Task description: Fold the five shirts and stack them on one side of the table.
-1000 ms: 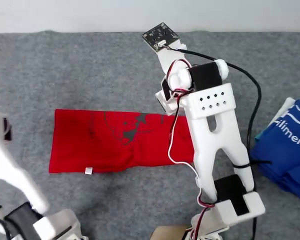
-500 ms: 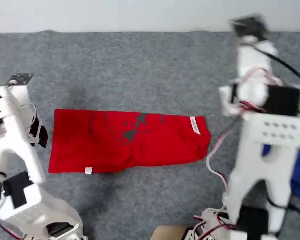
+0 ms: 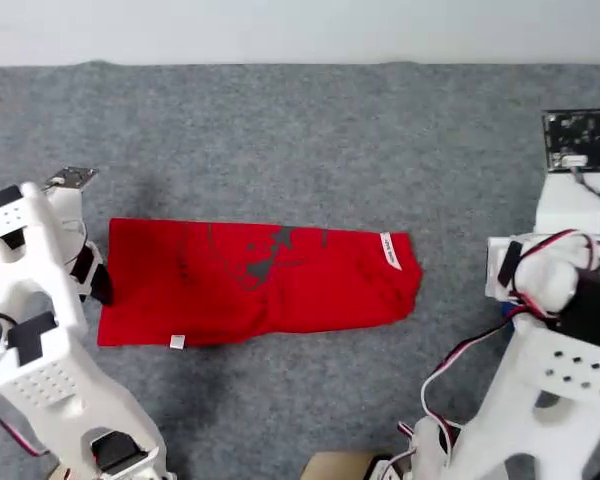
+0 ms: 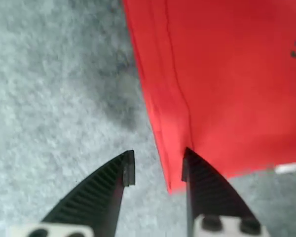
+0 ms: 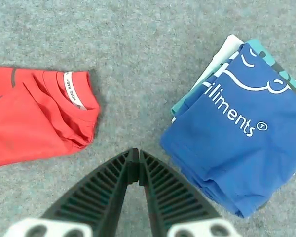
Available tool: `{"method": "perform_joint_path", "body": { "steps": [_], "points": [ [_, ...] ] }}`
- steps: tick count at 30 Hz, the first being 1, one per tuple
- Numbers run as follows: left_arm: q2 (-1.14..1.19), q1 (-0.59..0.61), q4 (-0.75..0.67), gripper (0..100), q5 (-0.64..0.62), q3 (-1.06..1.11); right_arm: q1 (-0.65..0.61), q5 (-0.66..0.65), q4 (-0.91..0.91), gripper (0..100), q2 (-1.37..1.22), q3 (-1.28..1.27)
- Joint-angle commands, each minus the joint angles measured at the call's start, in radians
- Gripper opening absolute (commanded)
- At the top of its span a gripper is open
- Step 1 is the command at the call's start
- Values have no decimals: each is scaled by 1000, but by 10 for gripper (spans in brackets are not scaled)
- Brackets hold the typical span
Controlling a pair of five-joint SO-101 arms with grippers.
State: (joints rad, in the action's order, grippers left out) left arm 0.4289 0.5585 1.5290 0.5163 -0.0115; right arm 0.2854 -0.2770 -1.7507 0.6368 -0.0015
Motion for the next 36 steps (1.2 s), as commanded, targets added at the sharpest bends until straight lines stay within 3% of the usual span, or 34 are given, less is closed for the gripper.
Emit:
{"method": "perform_joint_path", "body": {
  "steps": [1,12,31,36],
  "points": [
    [0,-6,-49,170,8,-56,18,6,-36,12,31,6],
    [8,-92,-66,170,5,-54,16,6,-38,12,31,6],
    [173,-94,-146,164,3,-56,15,8,-36,12,31,6],
    [175,-106,-137,34,6,-56,15,8,-36,12,27,6]
  ]
}}
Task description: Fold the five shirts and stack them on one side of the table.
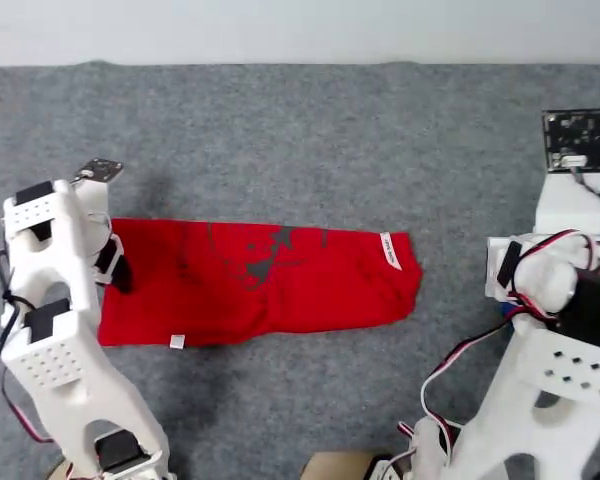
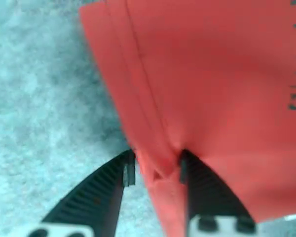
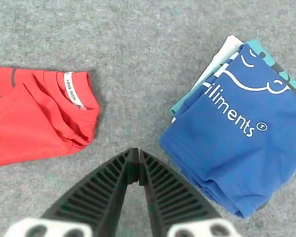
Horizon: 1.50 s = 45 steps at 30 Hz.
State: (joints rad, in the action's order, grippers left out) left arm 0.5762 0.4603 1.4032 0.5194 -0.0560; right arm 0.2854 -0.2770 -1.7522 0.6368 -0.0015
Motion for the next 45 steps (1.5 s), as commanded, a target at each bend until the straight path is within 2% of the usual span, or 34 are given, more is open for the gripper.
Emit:
{"method": "perform_joint_path", "body": {
  "steps": [1,7,12,19,28,35,39,45],
  "points": [
    [28,-9,3,9,3,-12,15,8,-33,12,27,6],
    [26,-8,58,2,3,-13,13,8,-33,12,31,6],
    [26,81,74,2,6,-54,16,9,-35,10,31,6],
    [35,213,129,2,120,-213,13,14,-35,10,31,6],
    [37,276,135,2,189,-295,13,11,-33,11,30,6],
    [26,203,350,2,183,-406,13,12,-35,10,31,6],
    [-21,157,351,2,146,-409,13,12,-35,10,31,5],
    [-203,-12,353,2,135,-209,13,14,-35,10,30,5]
  ]
}}
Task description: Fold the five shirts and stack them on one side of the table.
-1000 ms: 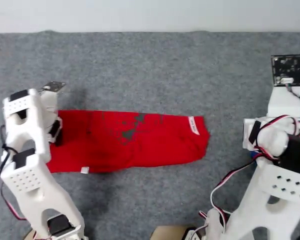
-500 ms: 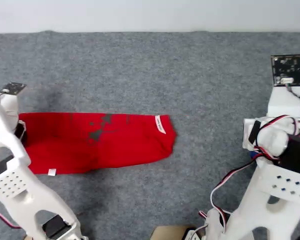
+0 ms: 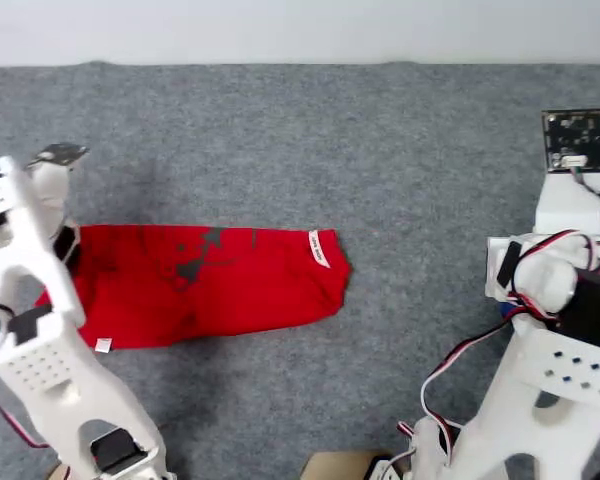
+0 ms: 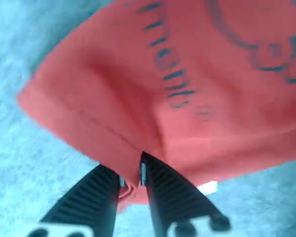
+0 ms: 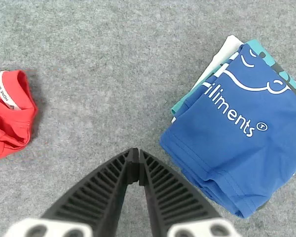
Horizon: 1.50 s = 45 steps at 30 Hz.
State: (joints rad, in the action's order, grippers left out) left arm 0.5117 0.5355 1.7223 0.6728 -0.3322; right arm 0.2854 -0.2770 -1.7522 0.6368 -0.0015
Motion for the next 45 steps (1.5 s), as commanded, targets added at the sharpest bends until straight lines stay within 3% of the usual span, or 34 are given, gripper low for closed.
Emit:
{"method": "perform_joint_path", "body": {
  "steps": [1,10,21,32,45],
  "points": [
    [-170,-120,34,2,-43,96,13,14,-35,10,30,5],
    [-330,-428,34,2,-226,193,16,14,-36,10,31,-11],
    [-328,-680,31,2,-371,188,16,11,-28,10,139,-166],
    [-262,-838,31,2,-471,21,18,9,-28,11,305,-334],
    [-121,-1014,31,2,-491,-131,18,8,-28,11,374,-367]
  ]
}}
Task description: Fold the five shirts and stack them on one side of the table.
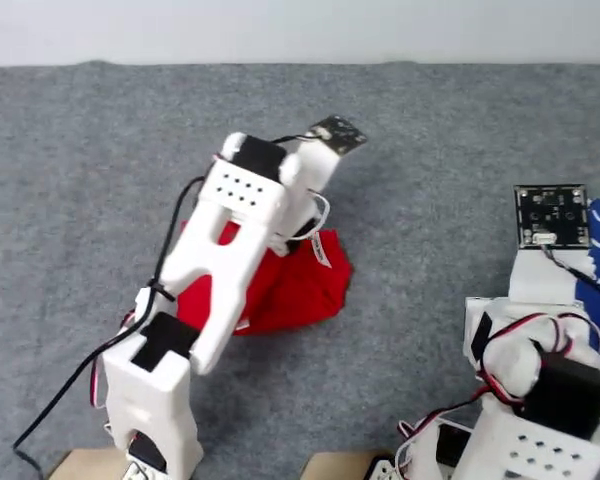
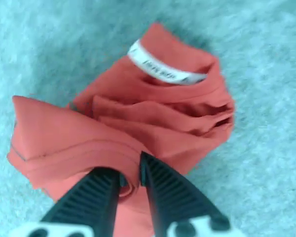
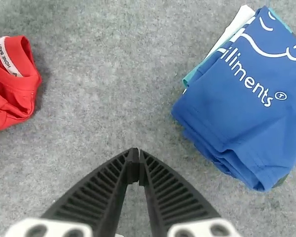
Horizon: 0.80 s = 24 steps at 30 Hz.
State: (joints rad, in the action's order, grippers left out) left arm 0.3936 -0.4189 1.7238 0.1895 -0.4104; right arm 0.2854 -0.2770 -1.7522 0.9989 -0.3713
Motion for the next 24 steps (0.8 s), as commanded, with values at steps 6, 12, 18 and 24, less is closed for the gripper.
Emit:
{"method": "perform_joint_path", "body": {
  "steps": [6,12,18,24],
  "points": [
    [11,-117,21,2,-6,-53,18,8,-31,11,15,3],
    [98,-89,29,68,-8,-97,18,8,-33,11,15,3],
    [91,-5,31,173,-35,-173,18,8,-33,11,15,3],
    [-11,17,31,174,-9,-179,18,8,-33,11,15,3]
  ]
}}
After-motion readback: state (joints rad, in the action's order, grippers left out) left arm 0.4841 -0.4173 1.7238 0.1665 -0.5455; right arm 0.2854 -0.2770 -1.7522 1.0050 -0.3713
